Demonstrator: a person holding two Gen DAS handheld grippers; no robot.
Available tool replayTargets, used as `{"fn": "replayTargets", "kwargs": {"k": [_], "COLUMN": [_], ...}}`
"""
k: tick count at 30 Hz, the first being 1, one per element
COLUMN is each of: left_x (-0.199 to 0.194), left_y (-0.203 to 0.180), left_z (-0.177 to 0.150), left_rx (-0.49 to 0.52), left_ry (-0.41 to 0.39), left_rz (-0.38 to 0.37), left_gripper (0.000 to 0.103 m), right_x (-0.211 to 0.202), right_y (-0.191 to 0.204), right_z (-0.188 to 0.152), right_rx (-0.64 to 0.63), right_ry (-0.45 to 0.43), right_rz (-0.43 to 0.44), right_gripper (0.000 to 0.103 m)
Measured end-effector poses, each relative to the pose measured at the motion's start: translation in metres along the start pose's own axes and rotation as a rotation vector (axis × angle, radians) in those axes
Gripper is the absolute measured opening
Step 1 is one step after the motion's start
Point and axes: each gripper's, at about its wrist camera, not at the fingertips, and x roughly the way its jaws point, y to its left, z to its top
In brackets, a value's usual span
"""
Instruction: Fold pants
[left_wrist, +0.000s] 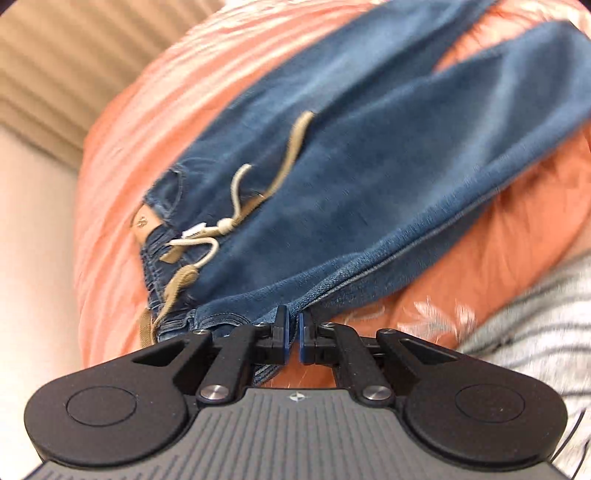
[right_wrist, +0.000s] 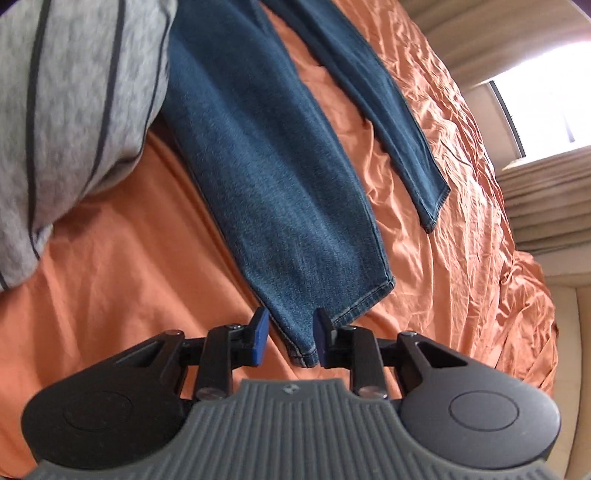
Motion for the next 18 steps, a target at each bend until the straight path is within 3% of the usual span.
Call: {"fn": "replayTargets", "kwargs": {"k": [6,9,10,12,14,18], "left_x": [0.007,0.004,0.004,0.003,0.001,-0.013], "left_y": [0.005,0.002,0.002,0.001,0.003,0.01], "left_z": [0.012,0.013,0.013,0.011,0.008,0.003], "left_rx": [-0.061,-0.089,-0.098,-0.121,-0.153,-0.21], "left_ry": [0.002,0.005,0.005,0.002,-0.008,-0.085], "left_rz": [0.018,0.025,0.027,0.031,0.03,0.059], "left_gripper": [0.005,0.005,0.005,0.005,0.005,0.005], "right_x": [0.031,0.037,0.036,0.031,0.022,-0.012], "right_y": [0.019,0.026,0.026,0.027,0.023,-0.022], "right_z": [-0.008,-0.009,-0.008,-0.007,-0.006,0.006], "right_rx": [-0.16,-0.175,-0.166,-0.145,-0.121,0.085], "right_ry": [0.033,0.015,0.006,-0.004,-0.004,-0.048], "right_rz": [-0.018,-0.052,-0.065,-0.098,-0.146,-0.258], "right_gripper": [0.014,0.013,0.012,0.0,0.0,0.0]}}
